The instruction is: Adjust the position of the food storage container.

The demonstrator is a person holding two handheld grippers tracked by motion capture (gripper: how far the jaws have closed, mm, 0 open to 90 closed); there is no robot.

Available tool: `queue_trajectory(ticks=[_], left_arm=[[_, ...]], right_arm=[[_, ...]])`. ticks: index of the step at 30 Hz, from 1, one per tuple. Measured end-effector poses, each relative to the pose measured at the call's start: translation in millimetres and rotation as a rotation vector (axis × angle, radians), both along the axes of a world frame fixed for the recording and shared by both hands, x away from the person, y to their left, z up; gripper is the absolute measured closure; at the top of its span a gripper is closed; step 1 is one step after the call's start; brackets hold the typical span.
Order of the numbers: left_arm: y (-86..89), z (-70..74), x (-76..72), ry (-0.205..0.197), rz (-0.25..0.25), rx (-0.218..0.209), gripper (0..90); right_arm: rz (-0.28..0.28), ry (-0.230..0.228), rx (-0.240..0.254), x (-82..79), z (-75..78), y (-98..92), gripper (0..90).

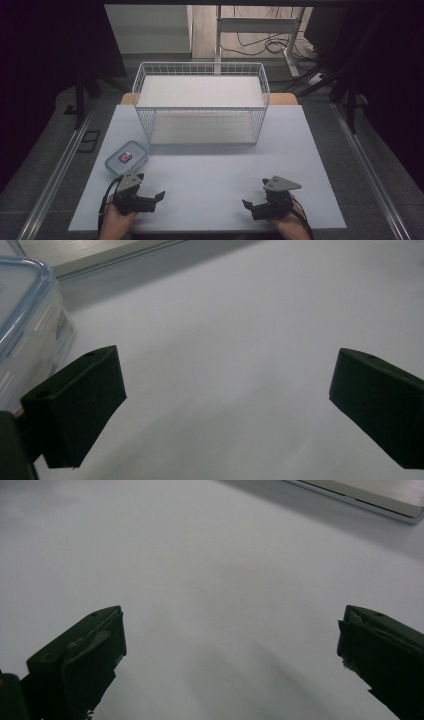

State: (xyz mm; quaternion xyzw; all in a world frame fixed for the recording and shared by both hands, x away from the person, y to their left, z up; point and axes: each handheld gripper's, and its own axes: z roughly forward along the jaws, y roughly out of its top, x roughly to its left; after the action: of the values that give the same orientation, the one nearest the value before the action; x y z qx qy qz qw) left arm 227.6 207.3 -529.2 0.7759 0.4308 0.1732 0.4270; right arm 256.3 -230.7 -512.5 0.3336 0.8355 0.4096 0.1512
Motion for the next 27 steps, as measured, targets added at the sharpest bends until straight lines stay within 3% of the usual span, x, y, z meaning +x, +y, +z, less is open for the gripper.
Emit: queue_trajectory(ticks=[1, 2, 5, 8, 13, 16, 20, 24, 27], left_arm=[[-0.4, 0.3, 0.1, 0.0, -0.009, 0.001, 0.1], [0.2, 0.9, 0.8, 0.004, -0.035, -0.035, 0.0], [1.3, 2.6, 1.7, 0.014, -0.077, -0.072, 0.1], [-0.1, 9.1, 2.1, -0.001, -0.069, -0.018, 4.1], [5.0, 15.8, 6.1, -0.001, -0.074, -0.021, 7.8], [14.1, 20.7, 13.1, -0.011, -0.023, -0.01, 18.5], [34.9, 28.3, 24.3, -0.012, 0.037, -0.09, 45.4], [51.0, 31.4, 35.5, -0.018, 0.089, -0.065, 62.2], [62.7, 33.0, 43.5, -0.017, 0.122, -0.074, 76.3]], right_arm=[[-0.001, 0.005, 0.006, 1.1, 0.0, -0.1, 0.0], [0.044, 0.038, 0.038, 3.1, -0.1, -0.5, 0.0], [0.05, 0.027, 0.031, 2.6, 0.7, 1.6, 0.0], [0.041, 0.001, 0.01, 0.8, 1.4, 7.2, 0.0], [0.002, 0.003, -0.004, 1.8, 1.6, 6.3, 2.6], [-0.018, 0.012, 0.029, 3.0, 3.5, 2.3, 4.9], [0.02, 0.031, 0.039, 3.3, 3.5, 3.0, 9.5], [0.054, 0.016, 0.019, 0.2, 4.0, 8.8, 12.1], [0.055, 0.013, 0.012, -0.3, 4.2, 9.9, 12.4]])
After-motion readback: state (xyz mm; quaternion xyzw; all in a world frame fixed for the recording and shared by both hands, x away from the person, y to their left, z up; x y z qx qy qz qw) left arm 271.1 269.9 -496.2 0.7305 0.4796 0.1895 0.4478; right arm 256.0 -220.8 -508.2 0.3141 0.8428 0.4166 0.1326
